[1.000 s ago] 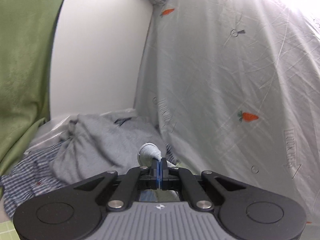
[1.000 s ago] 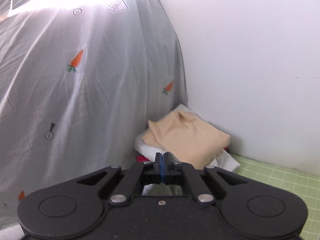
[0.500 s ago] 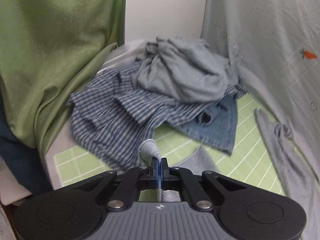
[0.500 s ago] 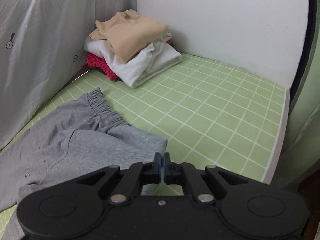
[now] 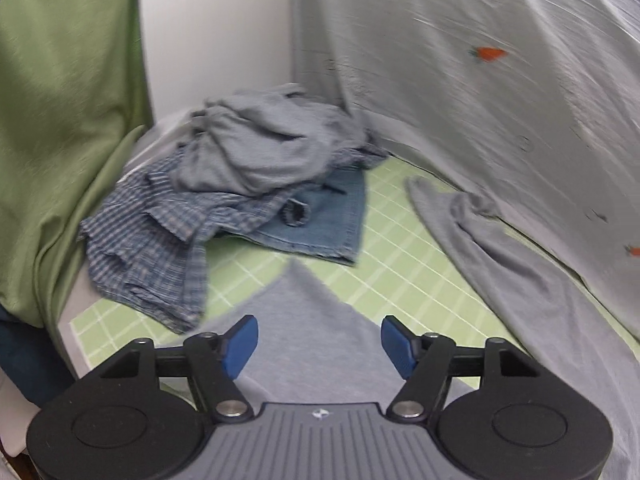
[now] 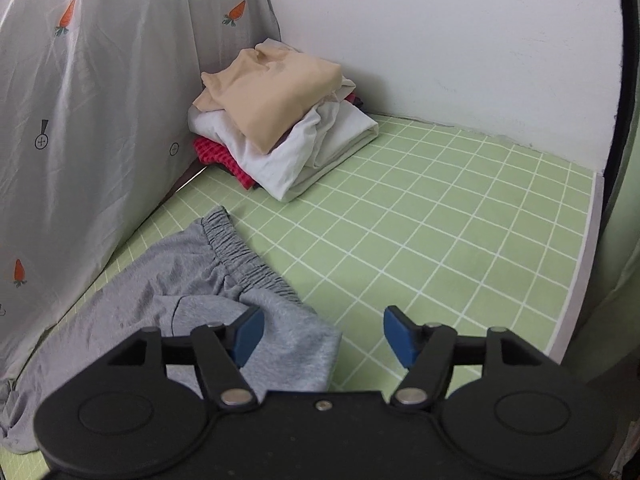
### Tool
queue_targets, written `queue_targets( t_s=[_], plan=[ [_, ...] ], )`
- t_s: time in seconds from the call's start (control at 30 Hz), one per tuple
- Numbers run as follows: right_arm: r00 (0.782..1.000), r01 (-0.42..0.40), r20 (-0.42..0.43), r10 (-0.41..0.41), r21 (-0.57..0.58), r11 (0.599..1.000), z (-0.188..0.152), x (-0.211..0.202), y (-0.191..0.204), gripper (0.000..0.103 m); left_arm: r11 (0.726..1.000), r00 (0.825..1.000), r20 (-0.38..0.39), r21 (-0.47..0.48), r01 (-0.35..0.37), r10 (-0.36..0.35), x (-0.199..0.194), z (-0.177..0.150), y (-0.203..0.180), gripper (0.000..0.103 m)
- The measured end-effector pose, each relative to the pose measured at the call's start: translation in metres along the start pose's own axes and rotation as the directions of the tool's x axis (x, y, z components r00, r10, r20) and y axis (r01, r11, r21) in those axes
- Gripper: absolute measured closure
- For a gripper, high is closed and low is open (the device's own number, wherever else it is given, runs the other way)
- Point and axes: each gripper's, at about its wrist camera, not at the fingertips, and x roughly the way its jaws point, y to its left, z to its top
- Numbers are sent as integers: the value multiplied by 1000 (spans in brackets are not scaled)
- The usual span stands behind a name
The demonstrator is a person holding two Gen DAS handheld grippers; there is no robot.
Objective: Fold clothes
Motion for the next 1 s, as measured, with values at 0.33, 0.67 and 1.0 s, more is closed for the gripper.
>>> queue_targets(
  t_s=[0.33, 0.67, 1.0],
  plan=[
    [987, -23, -154, 54, 197, 980, 7, 73, -45, 18, 983, 988, -105, 133, 127, -114, -26, -80, -123, 23],
    [940, -65, -305, 152, 278, 958, 33, 130, -29, 18, 953, 967, -213, 237, 191, -141, -31, -137, -205, 21],
    [946, -47, -324, -12, -173, 984, 17, 143, 42, 23, 906, 962, -260, 381, 184, -86, -18, -144, -268, 21]
  ],
)
